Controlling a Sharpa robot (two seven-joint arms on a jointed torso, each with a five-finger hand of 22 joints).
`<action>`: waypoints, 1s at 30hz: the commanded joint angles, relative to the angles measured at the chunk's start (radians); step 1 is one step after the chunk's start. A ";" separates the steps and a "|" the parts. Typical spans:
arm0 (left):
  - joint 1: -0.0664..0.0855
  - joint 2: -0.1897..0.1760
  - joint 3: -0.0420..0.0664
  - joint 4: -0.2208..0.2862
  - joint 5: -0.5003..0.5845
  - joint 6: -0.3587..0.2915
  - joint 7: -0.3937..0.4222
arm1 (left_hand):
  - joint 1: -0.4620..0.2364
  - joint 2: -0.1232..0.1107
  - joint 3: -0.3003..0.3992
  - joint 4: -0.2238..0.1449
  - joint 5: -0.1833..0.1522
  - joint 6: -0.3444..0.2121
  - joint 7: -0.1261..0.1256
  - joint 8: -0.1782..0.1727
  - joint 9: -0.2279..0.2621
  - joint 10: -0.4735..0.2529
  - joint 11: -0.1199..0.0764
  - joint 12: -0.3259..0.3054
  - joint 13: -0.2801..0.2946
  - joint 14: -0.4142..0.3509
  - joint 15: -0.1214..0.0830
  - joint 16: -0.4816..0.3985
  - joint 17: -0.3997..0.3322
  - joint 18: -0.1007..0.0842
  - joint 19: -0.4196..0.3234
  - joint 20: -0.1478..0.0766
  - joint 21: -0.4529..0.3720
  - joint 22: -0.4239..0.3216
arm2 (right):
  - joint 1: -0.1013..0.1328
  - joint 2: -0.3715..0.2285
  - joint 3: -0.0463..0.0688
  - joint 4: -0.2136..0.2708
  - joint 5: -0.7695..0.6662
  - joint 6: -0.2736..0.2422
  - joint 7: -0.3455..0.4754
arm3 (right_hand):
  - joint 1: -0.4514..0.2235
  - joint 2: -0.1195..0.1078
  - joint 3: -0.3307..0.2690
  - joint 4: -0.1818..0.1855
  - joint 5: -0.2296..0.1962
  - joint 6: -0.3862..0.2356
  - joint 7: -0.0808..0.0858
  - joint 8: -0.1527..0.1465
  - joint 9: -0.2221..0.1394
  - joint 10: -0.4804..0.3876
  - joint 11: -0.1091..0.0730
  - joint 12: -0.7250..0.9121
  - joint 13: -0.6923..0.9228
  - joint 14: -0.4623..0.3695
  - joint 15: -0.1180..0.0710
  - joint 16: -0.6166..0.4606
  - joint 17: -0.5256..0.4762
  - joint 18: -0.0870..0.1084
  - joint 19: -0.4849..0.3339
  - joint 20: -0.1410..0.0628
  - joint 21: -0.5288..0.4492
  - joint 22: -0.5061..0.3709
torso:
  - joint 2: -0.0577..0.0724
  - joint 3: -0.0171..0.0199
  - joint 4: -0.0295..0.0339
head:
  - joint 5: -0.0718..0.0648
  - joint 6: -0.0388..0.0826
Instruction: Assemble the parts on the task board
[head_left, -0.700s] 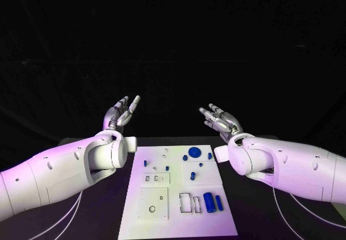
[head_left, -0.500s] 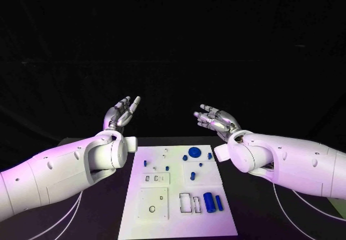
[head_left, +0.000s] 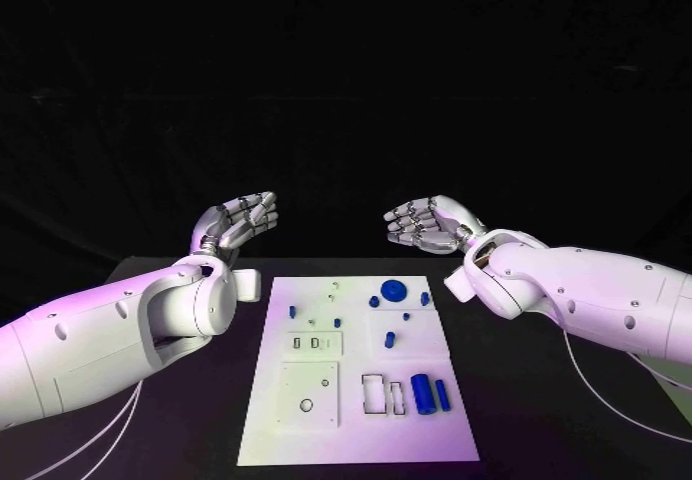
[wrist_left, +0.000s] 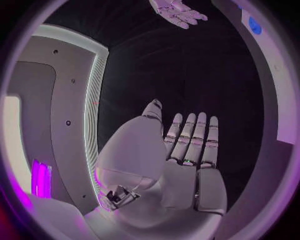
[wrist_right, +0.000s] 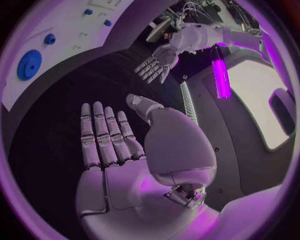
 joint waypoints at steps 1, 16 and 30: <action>0.002 -0.013 0.001 0.025 -0.025 0.063 -0.021 | 0.070 -0.014 0.019 -0.014 0.014 0.111 0.048 0.041 0.018 0.157 -0.024 0.018 0.006 0.141 -0.029 0.050 0.022 0.046 0.105 -0.001 0.046 0.006 | 0.006 -0.002 0.001 0.004 -0.300 0.060 -0.131 | 0.001 -0.038 0.037 -0.047 -0.037 0.123 0.025 0.026 0.012 0.161 -0.037 -0.044 0.003 0.167 -0.045 0.019 0.035 0.021 0.137 -0.030 0.026 0.002 | 0.024 -0.0045 0.0080 | -0.004 0.001; 0.006 -0.087 0.003 0.148 -0.107 0.134 -0.068 | 0.098 -0.062 0.029 0.018 -0.030 0.150 0.029 0.044 0.020 0.265 -0.054 -0.001 0.005 0.253 -0.062 0.083 0.056 0.052 0.201 -0.025 0.067 -0.010 | 0.019 0.019 0.003 0.025 -0.763 0.162 -0.316 | -0.030 -0.095 -0.009 -0.045 -0.037 0.193 -0.020 0.018 0.048 0.288 -0.094 -0.106 0.012 0.464 -0.139 0.167 0.231 0.018 0.394 -0.137 0.195 0.091 | 0.085 -0.0115 0.0207 | -0.016 0.016; 0.006 -0.099 0.005 0.182 -0.123 0.147 -0.085 | 0.100 -0.066 0.027 0.020 -0.040 0.152 0.029 0.044 0.020 0.267 -0.054 -0.005 0.005 0.255 -0.062 0.082 0.058 0.052 0.207 -0.026 0.067 -0.012 | 0.002 0.048 0.003 0.028 -0.966 0.176 -0.418 | -0.040 -0.109 -0.054 -0.001 -0.057 0.219 -0.029 -0.023 0.100 0.261 -0.103 -0.108 0.021 0.602 -0.149 0.735 0.725 0.015 0.436 -0.167 0.482 0.320 | 0.112 -0.0138 0.0328 | -0.029 0.014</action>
